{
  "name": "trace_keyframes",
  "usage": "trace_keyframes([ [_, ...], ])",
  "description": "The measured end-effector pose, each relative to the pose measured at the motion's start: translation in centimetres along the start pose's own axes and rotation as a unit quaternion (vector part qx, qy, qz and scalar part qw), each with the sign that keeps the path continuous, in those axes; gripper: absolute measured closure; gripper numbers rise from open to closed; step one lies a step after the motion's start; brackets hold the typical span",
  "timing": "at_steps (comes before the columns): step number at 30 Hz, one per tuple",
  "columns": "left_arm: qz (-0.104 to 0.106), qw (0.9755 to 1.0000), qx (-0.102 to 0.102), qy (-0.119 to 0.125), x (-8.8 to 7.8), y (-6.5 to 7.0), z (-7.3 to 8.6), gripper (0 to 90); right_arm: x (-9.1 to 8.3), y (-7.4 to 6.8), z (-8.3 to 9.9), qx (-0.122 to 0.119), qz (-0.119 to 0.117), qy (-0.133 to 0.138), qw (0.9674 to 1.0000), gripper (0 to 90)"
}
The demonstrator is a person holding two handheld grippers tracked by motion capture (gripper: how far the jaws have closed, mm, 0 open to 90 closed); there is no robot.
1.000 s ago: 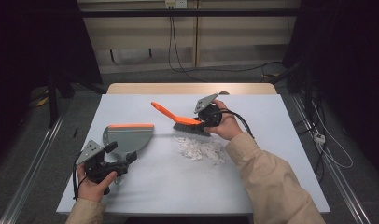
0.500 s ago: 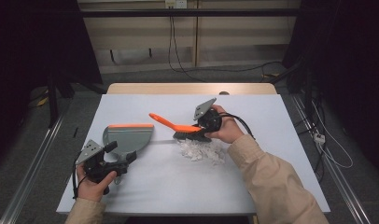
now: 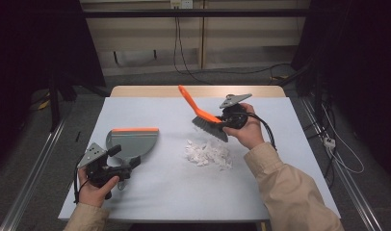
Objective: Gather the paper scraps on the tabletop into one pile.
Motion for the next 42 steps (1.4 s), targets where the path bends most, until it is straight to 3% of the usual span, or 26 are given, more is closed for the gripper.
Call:
trace_keyframes([
  [4,0.008,1.0000,0.001,0.002,-0.1,0.0,-0.1,6.2,-1.5,0.1,1.5,0.034,0.044,0.004,0.9984,71.2],
  [7,0.011,0.9999,0.000,0.007,-0.4,0.1,-0.4,5.9,-2.3,-0.1,2.7,0.067,0.055,0.015,0.9961,71.2],
  [10,0.012,0.9999,0.002,0.010,-0.7,0.2,-0.5,5.9,-2.9,-0.4,4.0,0.073,0.091,0.006,0.9932,71.2],
  [13,0.011,0.9999,0.002,0.011,-0.9,0.4,-0.6,5.9,-3.3,-0.7,5.3,0.096,0.089,0.009,0.9913,71.3],
  [16,0.011,0.9999,0.003,0.012,-1.1,0.6,-0.5,5.9,-3.7,-1.1,6.8,0.099,0.118,-0.006,0.9881,71.2],
  [18,0.013,0.9999,0.003,0.010,-1.1,0.7,-0.4,5.9,-3.9,-1.2,7.7,0.121,0.122,0.001,0.9851,71.2],
  [22,0.013,0.9999,0.005,0.007,-1.0,0.8,-0.3,6.0,-4.0,-2.0,9.1,0.137,0.138,-0.001,0.9808,71.2],
  [35,0.014,0.9999,0.005,0.001,-0.7,0.9,0.0,6.0,-1.4,-4.1,7.7,0.140,0.169,0.024,0.9753,71.2],
  [42,0.012,0.9999,0.003,-0.003,-0.6,0.8,0.2,5.9,-0.4,-4.6,7.0,0.136,0.167,0.028,0.9762,71.3],
])
Point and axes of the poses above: each handheld gripper's, and its own axes: x roughly forward along the jaws, z roughly out of its underside, y roughly to its right, the point moved 5 cm from there along x, roughly forward along the jaws, and after that the axes turned 6 degrees about -z, right-handed, at the moved point
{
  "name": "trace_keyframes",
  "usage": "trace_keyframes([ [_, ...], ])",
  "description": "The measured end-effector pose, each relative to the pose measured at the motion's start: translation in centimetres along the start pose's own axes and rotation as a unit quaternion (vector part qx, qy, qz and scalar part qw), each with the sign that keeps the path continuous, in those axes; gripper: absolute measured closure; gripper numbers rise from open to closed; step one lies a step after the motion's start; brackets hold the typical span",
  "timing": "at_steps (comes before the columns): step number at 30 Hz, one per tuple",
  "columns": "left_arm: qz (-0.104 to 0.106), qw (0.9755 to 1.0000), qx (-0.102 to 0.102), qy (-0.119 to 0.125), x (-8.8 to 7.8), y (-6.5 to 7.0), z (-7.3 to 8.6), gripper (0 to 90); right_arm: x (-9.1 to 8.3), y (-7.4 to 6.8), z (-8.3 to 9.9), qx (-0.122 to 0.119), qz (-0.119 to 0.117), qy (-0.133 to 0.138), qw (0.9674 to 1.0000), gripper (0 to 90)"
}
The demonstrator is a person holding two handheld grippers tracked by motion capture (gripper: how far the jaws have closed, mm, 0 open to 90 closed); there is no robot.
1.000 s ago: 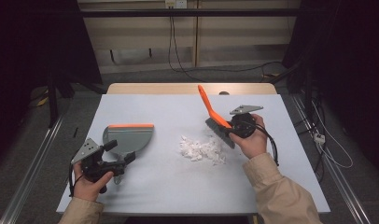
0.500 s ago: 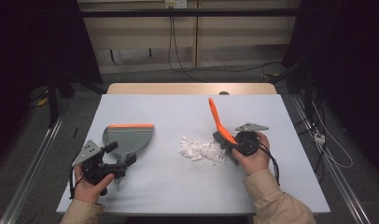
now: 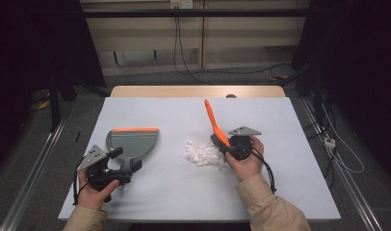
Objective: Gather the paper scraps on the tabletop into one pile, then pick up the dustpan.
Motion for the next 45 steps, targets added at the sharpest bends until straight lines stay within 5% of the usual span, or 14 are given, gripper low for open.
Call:
trace_keyframes([
  [10,-0.009,0.9998,-0.006,-0.017,0.0,-0.3,0.4,4.5,1.3,-0.7,-0.9,0.005,-0.018,0.008,0.9998,71.3],
  [19,-0.023,0.9976,-0.008,-0.065,-0.2,-0.5,1.7,6.2,1.6,-0.8,-1.1,-0.009,-0.030,0.006,0.9995,71.2],
  [28,-0.041,0.9963,-0.015,-0.074,-0.4,-0.6,2.2,6.6,1.4,-0.9,-1.1,-0.010,-0.038,0.004,0.9992,71.2],
  [36,-0.034,0.9962,-0.022,-0.076,-0.3,-0.9,2.5,5.8,1.5,-1.2,-1.0,-0.020,-0.037,0.002,0.9991,71.3],
  [45,-0.077,0.9921,-0.037,-0.092,-0.4,-2.0,2.9,6.2,1.4,-1.1,-1.0,-0.024,-0.038,0.002,0.9990,71.2],
])
Point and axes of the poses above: each handheld gripper's, and its own axes: x roughly forward along the jaws, z roughly out of its underside, y roughly to its right, the point moved 5 cm from there along x, roughly forward along the jaws, and after that the axes turned 6 degrees about -z, right-handed, at the moved point
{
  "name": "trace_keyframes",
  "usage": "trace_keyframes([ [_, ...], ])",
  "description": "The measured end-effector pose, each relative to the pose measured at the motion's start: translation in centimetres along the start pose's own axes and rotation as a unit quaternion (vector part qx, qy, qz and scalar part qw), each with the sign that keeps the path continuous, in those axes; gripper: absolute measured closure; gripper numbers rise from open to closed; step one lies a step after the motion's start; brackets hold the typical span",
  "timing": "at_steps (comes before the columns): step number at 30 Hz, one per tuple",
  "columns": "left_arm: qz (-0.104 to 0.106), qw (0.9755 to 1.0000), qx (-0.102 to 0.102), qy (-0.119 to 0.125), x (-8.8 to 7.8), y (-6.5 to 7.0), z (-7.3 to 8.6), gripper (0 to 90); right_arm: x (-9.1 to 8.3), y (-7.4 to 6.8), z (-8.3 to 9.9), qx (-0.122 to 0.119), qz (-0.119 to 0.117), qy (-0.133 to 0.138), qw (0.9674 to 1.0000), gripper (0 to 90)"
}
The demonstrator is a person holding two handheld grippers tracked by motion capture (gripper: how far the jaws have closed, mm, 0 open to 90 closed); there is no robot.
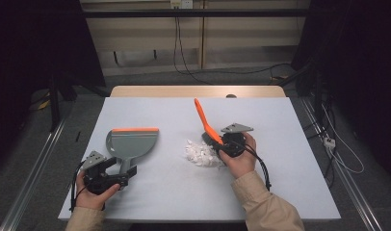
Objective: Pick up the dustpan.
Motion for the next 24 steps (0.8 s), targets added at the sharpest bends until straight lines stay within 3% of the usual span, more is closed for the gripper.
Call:
trace_keyframes([
  [2,-0.012,0.9999,0.007,-0.005,0.0,-0.4,0.1,7.6,-0.1,0.0,-0.1,0.003,-0.001,0.002,1.0000,71.2],
  [6,-0.026,0.9995,-0.008,-0.018,0.1,-1.0,0.5,9.8,0.0,0.0,-0.1,0.000,-0.003,0.001,1.0000,71.2],
  [14,-0.051,0.9973,-0.010,-0.051,0.9,-1.5,1.2,15.2,-0.1,-0.1,0.0,-0.002,-0.005,0.002,1.0000,71.2],
  [19,-0.065,0.9958,-0.019,-0.061,0.9,-2.0,1.3,22.4,-0.1,-0.1,-0.1,-0.005,-0.006,0.003,1.0000,71.2],
  [22,-0.077,0.9950,-0.010,-0.063,0.6,-2.4,1.1,28.3,-0.2,0.0,-0.1,-0.003,-0.005,0.004,1.0000,71.3],
  [24,-0.064,0.9956,-0.003,-0.069,0.9,-2.1,0.9,33.9,-0.4,0.1,-0.2,-0.004,-0.004,0.005,1.0000,71.2],
])
Point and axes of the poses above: each handheld gripper's, and its own axes: x roughly forward along the jaws, z roughly out of its underside, y roughly to its right, the point moved 5 cm from there along x, roughly forward along the jaws, and after that the axes turned 6 degrees about -z, right-handed, at the moved point
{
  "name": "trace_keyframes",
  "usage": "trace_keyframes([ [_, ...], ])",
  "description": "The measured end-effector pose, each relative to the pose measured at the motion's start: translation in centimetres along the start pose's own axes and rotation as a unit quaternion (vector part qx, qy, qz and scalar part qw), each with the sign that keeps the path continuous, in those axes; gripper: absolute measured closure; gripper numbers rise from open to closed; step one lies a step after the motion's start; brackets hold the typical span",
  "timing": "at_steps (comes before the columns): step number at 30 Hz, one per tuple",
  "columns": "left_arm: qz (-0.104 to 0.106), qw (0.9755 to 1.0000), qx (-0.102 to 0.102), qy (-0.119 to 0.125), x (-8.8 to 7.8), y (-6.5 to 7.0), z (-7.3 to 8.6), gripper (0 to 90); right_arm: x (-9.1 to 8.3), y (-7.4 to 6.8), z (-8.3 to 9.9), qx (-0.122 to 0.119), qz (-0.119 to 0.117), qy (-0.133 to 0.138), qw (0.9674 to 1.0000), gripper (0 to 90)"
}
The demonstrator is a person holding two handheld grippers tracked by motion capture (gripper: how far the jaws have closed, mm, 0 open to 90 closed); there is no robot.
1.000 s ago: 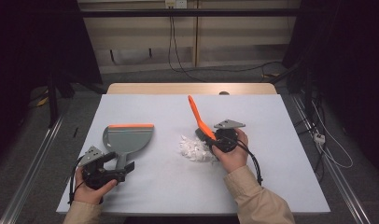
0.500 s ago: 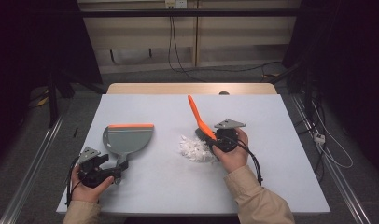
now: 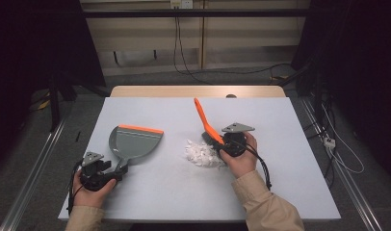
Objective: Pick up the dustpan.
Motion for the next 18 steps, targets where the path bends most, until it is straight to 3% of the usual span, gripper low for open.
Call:
trace_keyframes([
  [5,0.003,0.9996,0.017,-0.024,1.3,1.1,-0.4,46.4,0.0,0.0,0.1,-0.002,0.001,-0.002,1.0000,71.3],
  [10,-0.015,0.9991,0.028,-0.030,1.7,1.2,-0.6,60.3,-0.1,0.0,0.1,-0.003,-0.001,-0.001,1.0000,71.2],
  [15,-0.013,0.9989,0.039,-0.023,1.1,0.8,-0.8,62.0,0.0,0.0,0.1,-0.006,-0.003,-0.001,1.0000,71.3],
  [18,0.007,0.9985,0.048,-0.024,0.5,0.9,-1.0,62.0,-0.1,-0.1,0.0,-0.007,-0.003,-0.001,1.0000,71.2],
])
Point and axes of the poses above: each handheld gripper's, and its own axes: x roughly forward along the jaws, z roughly out of its underside, y roughly to its right, the point moved 5 cm from there along x, roughly forward along the jaws, and after that the axes turned 6 degrees about -z, right-handed, at the moved point
